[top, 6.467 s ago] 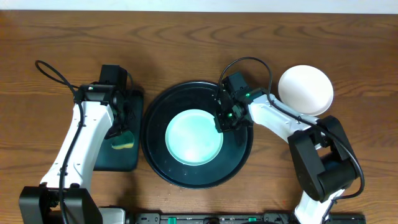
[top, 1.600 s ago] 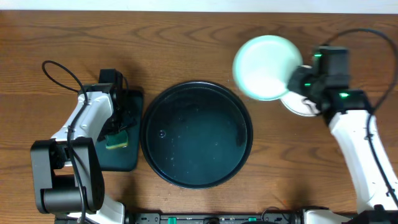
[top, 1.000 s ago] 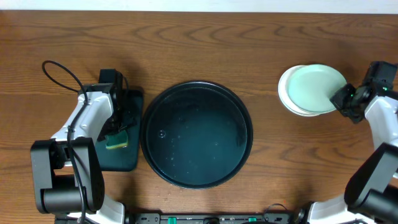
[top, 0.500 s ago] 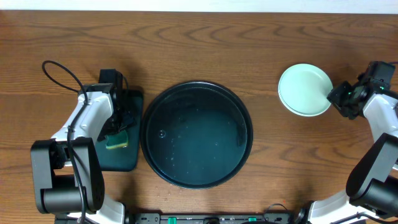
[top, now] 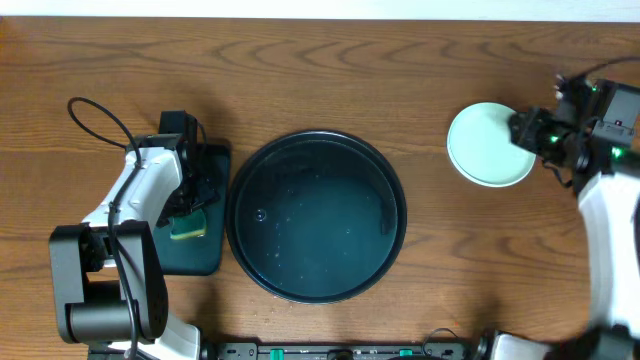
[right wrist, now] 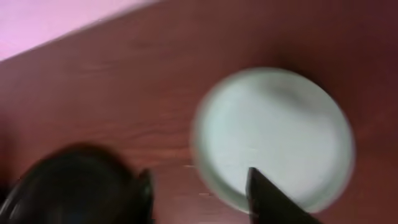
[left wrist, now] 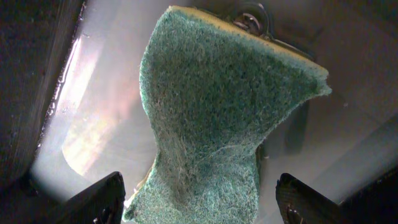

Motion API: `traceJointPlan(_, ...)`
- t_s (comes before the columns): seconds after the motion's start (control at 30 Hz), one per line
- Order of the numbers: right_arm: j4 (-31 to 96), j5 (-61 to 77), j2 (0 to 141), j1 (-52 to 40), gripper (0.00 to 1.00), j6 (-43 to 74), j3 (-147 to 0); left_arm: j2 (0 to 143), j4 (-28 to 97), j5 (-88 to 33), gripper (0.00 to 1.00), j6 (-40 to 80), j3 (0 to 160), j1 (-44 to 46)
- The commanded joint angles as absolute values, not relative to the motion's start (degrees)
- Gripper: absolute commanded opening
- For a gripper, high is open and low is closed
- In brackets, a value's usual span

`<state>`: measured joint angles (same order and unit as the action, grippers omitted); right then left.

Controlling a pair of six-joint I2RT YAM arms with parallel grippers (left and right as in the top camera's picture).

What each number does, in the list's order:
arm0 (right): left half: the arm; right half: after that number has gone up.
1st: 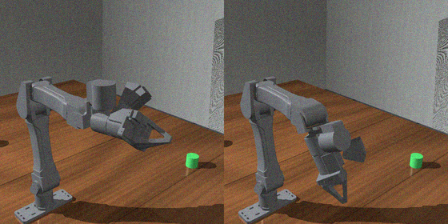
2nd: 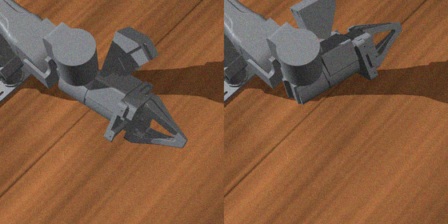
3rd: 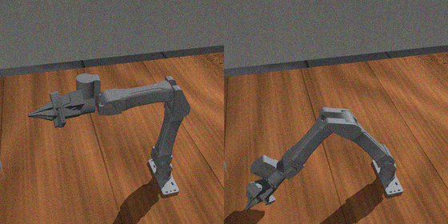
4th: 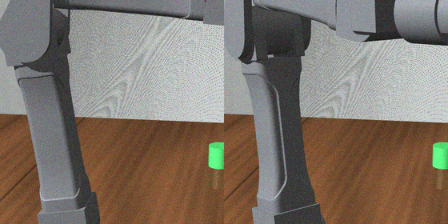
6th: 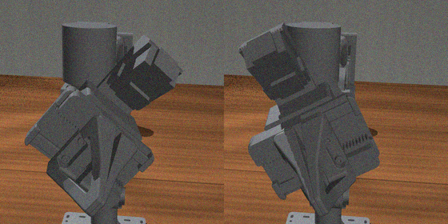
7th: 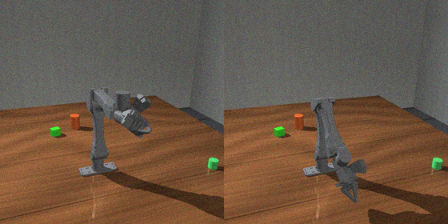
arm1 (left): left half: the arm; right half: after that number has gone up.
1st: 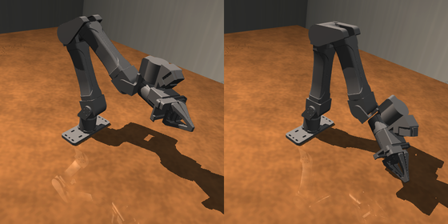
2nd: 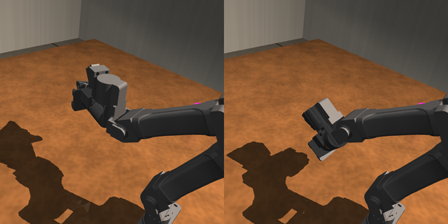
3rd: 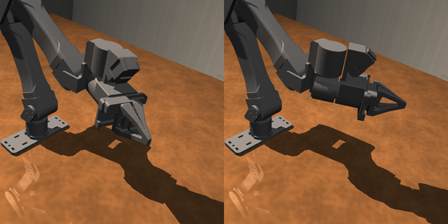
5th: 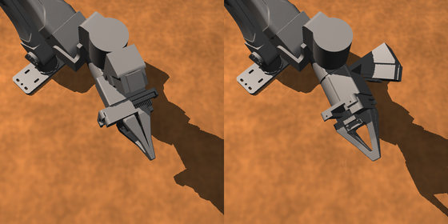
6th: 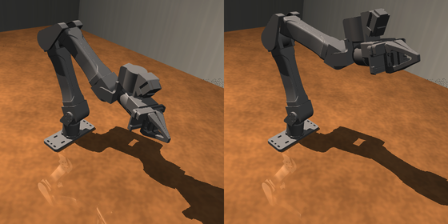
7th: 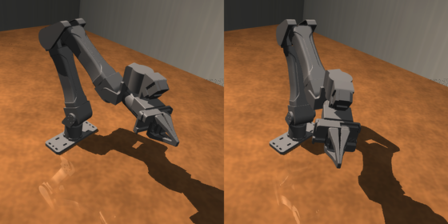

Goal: Clean dirty plates on tray and stack at the side

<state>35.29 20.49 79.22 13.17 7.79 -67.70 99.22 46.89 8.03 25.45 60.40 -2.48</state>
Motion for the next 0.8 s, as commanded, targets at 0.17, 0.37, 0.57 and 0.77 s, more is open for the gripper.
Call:
traceJointPlan(0.17, 47.59, 19.25, 58.43, -2.26, 0.99, -0.91, -68.69, 99.22, 47.22, 8.36, 0.79, 25.32, 59.79, -2.61)
traceJointPlan(0.37, 55.57, 10.41, 52.03, -4.58, 0.99, 6.22, -68.69, 99.22, 47.22, 8.36, 0.79, 25.32, 59.79, -2.61)
traceJointPlan(0.57, 60.64, 10.55, 49.67, -4.56, 0.99, 6.61, -68.69, 99.22, 47.22, 8.36, 0.79, 25.32, 59.79, -2.61)
traceJointPlan(0.77, 66.67, 10.55, 49.82, -4.56, 0.99, 6.61, -68.66, 99.22, 47.22, 8.36, 0.78, 25.32, 59.79, -2.61)
